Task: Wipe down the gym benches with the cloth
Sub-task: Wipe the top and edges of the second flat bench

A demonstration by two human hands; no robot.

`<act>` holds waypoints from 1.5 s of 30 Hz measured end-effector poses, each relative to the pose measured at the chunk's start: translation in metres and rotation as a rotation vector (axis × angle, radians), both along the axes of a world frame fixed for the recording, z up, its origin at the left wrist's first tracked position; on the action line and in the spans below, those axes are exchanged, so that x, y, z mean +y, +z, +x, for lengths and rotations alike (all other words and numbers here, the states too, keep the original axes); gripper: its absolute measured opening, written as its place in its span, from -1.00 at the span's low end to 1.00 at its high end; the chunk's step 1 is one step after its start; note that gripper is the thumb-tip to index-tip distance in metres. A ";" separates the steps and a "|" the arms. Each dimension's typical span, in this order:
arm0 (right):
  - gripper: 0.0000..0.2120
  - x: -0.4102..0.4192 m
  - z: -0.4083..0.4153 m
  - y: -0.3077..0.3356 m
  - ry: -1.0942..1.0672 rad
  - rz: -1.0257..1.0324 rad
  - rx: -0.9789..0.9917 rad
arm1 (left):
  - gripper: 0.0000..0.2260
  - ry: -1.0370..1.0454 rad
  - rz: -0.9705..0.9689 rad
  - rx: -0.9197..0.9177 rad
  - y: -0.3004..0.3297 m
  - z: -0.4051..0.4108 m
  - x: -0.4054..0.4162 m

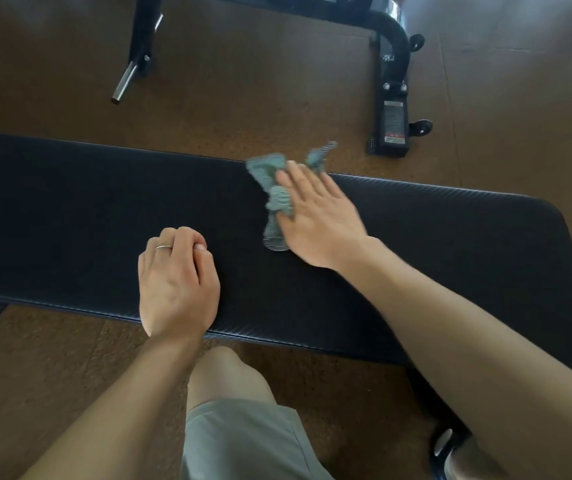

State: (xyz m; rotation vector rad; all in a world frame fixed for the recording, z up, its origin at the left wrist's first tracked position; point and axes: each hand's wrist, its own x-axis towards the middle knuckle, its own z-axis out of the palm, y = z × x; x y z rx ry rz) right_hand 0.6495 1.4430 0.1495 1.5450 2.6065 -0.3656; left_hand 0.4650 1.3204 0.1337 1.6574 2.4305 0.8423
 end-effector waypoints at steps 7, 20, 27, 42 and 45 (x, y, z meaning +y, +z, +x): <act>-0.33 -0.026 0.077 0.005 -0.293 -0.040 -0.075 | -0.82 -0.014 0.003 0.006 0.001 0.000 0.001; -0.35 -0.159 0.092 -0.002 0.274 0.108 -0.099 | -0.77 -0.045 -0.026 0.020 0.004 -0.002 -0.002; -0.29 -0.150 0.073 -0.009 0.342 0.146 -0.134 | -0.81 -0.052 -0.035 0.063 -0.003 -0.003 -0.001; -0.19 -0.153 0.084 -0.009 0.403 0.248 -0.080 | -0.82 -0.018 -0.023 0.082 0.002 -0.002 -0.002; -0.16 -0.154 0.125 -0.004 0.386 0.231 -0.143 | -0.83 0.006 -0.020 0.100 0.002 -0.001 -0.002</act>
